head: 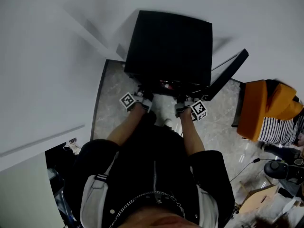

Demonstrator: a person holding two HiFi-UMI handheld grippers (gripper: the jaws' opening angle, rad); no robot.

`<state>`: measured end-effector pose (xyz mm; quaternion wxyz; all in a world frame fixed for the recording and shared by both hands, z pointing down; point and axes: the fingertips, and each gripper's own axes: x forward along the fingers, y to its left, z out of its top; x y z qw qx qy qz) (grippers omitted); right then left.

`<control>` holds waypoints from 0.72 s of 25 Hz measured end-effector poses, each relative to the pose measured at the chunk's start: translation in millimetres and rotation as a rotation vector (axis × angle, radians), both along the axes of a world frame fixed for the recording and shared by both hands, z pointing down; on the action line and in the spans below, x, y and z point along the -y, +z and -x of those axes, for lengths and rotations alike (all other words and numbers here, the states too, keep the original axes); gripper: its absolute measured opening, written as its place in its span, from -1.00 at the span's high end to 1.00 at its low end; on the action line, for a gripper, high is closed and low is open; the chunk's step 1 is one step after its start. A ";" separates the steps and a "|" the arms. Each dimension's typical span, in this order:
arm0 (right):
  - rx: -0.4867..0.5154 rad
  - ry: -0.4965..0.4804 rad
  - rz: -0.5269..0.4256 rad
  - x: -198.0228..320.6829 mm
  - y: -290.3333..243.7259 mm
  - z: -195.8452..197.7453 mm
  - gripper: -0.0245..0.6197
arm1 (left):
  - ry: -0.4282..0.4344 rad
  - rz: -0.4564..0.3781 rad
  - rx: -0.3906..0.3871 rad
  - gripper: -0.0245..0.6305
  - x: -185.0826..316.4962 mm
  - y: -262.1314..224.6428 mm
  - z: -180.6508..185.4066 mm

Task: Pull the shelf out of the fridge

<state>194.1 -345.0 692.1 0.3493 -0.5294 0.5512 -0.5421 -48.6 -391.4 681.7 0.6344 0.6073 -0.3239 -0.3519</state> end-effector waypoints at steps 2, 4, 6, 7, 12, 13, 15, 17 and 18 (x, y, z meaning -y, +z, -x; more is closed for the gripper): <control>0.014 -0.002 -0.011 0.7 -0.5 0.8 0.79 | -0.013 -0.008 0.018 0.82 3.1 3.8 12.3; 0.018 -0.008 -0.008 0.6 -0.9 0.9 0.79 | -0.008 -0.025 0.033 0.80 11.4 5.6 20.9; 0.022 -0.015 -0.006 -0.1 -0.1 0.9 0.79 | 0.026 -0.038 0.042 0.80 18.5 2.7 20.5; 0.027 -0.019 -0.012 -0.4 -0.5 1.1 0.80 | 0.047 -0.042 0.043 0.80 20.5 0.8 18.0; 0.035 -0.040 -0.015 -5.8 0.1 3.5 0.80 | 0.094 -0.020 0.031 0.85 21.4 1.0 12.6; 0.034 -0.045 -0.018 -7.9 0.0 3.8 0.80 | 0.101 -0.018 0.028 0.85 19.9 1.5 12.8; 0.027 -0.062 -0.013 -14.3 1.6 4.4 0.80 | 0.121 -0.019 0.026 0.86 14.9 1.4 13.2; 0.016 -0.096 -0.018 -20.2 2.4 5.1 0.79 | 0.140 -0.019 0.030 0.86 9.3 1.8 14.2; 0.008 -0.112 -0.018 -22.7 3.0 4.3 0.79 | 0.146 -0.017 0.032 0.86 6.7 2.3 14.8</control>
